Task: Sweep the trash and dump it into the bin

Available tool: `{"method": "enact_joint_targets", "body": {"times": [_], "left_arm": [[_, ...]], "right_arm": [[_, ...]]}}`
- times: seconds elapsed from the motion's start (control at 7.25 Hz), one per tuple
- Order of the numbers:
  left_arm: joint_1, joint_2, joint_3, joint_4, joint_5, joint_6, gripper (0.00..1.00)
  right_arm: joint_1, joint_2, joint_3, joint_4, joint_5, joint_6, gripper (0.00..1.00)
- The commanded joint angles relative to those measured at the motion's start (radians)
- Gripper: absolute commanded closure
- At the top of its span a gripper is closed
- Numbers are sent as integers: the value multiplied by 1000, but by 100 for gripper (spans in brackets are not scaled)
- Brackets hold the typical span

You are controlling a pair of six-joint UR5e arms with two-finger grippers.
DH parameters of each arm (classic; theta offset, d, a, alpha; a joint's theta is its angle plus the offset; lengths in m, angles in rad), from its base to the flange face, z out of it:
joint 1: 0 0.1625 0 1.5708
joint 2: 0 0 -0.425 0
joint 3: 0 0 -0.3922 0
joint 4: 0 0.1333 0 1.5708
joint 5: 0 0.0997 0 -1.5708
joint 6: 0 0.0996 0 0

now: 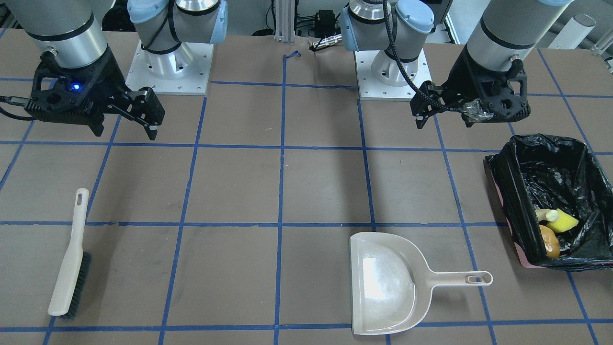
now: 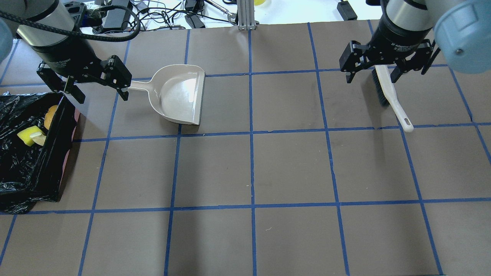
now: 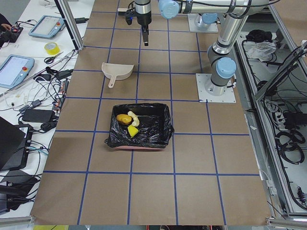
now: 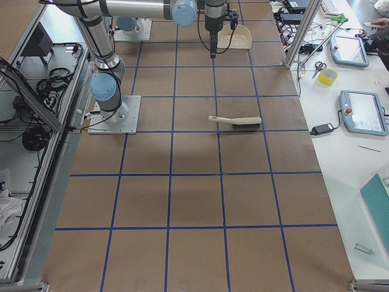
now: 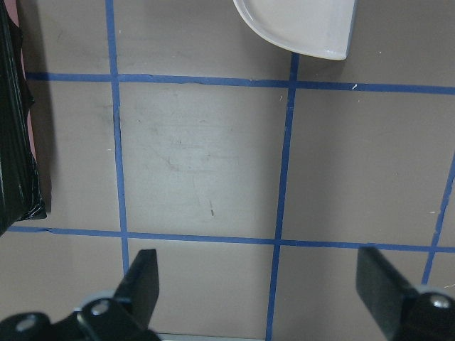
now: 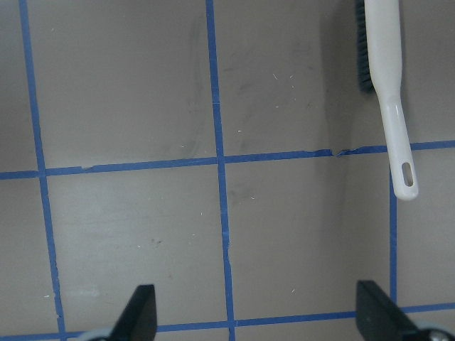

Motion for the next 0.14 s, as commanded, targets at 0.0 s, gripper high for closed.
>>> {"method": "enact_joint_targets", "body": {"times": [0.0], "left_arm": [[0,-3,1,3,-2,11,0]], "right_arm": [[0,-1,0,0,-5,-1,0]]}}
